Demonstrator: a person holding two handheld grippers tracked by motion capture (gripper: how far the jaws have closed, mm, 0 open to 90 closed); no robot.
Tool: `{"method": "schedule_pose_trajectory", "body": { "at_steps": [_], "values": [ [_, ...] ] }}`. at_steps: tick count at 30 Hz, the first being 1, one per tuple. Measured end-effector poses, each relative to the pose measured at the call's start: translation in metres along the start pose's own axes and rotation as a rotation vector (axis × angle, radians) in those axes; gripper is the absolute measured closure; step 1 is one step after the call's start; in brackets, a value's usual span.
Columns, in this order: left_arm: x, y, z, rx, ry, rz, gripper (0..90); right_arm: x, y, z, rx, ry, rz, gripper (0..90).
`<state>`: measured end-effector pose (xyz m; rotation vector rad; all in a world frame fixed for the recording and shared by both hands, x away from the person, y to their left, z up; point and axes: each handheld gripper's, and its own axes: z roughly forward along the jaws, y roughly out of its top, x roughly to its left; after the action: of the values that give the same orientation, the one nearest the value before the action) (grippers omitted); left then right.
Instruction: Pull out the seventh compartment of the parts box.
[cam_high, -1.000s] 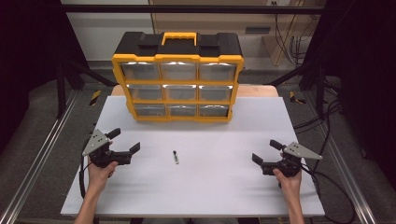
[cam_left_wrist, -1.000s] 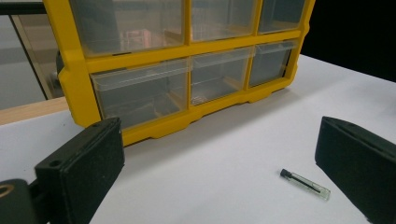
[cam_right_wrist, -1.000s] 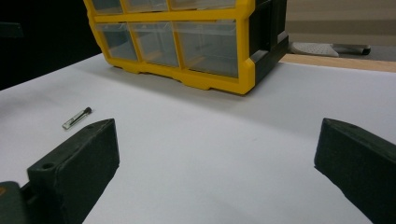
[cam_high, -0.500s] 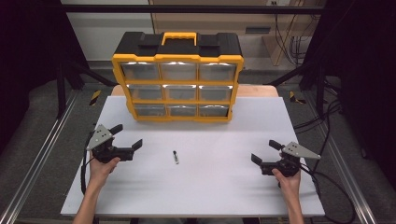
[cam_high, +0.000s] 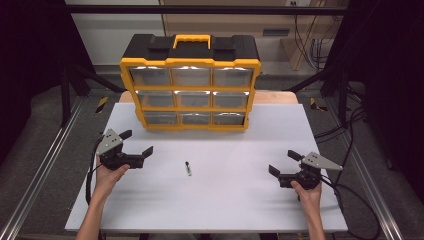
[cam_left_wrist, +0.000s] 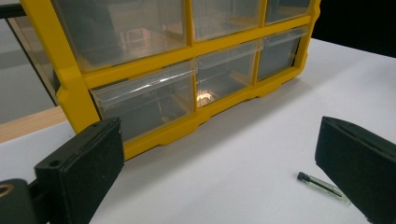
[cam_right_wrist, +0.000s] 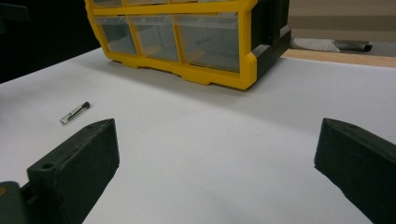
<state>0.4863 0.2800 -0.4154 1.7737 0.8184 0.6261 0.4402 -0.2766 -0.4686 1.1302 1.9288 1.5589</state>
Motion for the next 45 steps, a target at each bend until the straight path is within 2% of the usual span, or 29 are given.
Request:
{"method": "schedule_pose_trajectory", "body": {
  "at_steps": [8, 23, 45],
  "values": [
    [0.004, 0.006, 0.004, -0.021, 0.007, 0.005, 1.6, 0.000, -0.001, 0.001, 0.004, 0.005, -0.005, 0.6],
    [0.013, 0.015, 0.016, 0.012, 0.016, 0.026, 1.8, 0.000, -0.001, 0.001, 0.005, 0.004, -0.006, 0.7],
    [0.014, 0.028, 0.041, 0.101, 0.009, 0.144, 1.6, 0.000, -0.001, 0.001, 0.010, 0.003, -0.011, 0.6]
  ]
}}
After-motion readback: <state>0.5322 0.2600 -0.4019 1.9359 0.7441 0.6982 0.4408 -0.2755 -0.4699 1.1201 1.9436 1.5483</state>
